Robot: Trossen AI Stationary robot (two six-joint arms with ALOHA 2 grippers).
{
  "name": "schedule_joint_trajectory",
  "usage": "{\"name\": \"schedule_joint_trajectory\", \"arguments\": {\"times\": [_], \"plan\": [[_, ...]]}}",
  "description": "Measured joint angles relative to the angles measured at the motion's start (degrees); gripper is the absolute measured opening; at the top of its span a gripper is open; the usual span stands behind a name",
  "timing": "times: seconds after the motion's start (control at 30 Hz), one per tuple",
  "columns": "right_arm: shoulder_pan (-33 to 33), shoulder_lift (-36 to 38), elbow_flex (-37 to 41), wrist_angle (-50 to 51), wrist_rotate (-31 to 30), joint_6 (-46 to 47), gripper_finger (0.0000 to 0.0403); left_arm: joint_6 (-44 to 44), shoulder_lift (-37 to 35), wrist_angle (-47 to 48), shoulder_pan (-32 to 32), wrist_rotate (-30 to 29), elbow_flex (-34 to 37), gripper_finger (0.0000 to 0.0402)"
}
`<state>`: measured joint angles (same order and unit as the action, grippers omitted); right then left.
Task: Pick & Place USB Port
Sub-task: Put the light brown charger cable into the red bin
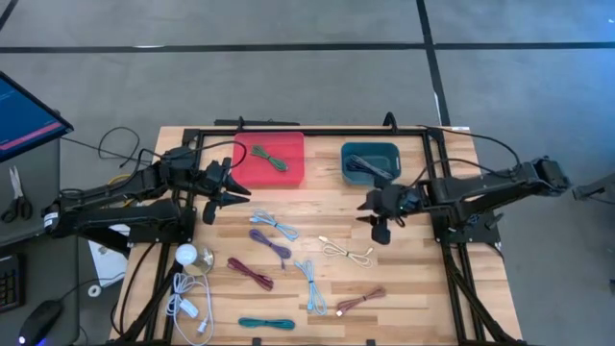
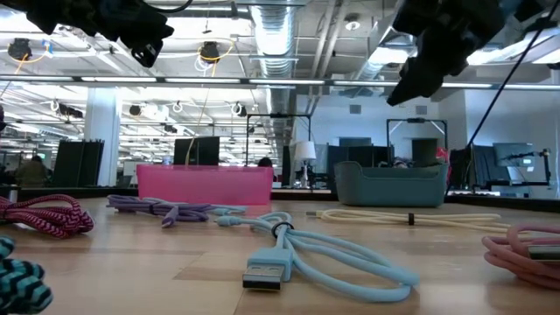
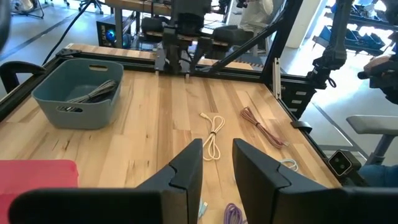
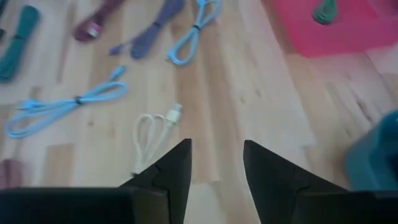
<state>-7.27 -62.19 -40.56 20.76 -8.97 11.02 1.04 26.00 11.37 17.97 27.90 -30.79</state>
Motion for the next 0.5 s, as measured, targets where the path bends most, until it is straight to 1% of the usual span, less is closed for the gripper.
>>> {"name": "schedule_joint_trajectory", "arguments": {"times": [0.13,0.3,0.5], "plan": [[-2.6,0.0,0.0,-0.4,0.0,2.3,0.0142,0.0,0.0,0.0,0.0,0.0,0.0,0.0087],[-6.0,0.0,0.0,-0.5,0.2,2.6,0.0146,0.0,0.0,0.0,0.0,0.0,0.0,0.0087],[-10.1,0.0,0.0,-2.8,0.2,2.6,0.0136,0.0,0.0,0.0,0.0,0.0,0.0,0.0087]]}}
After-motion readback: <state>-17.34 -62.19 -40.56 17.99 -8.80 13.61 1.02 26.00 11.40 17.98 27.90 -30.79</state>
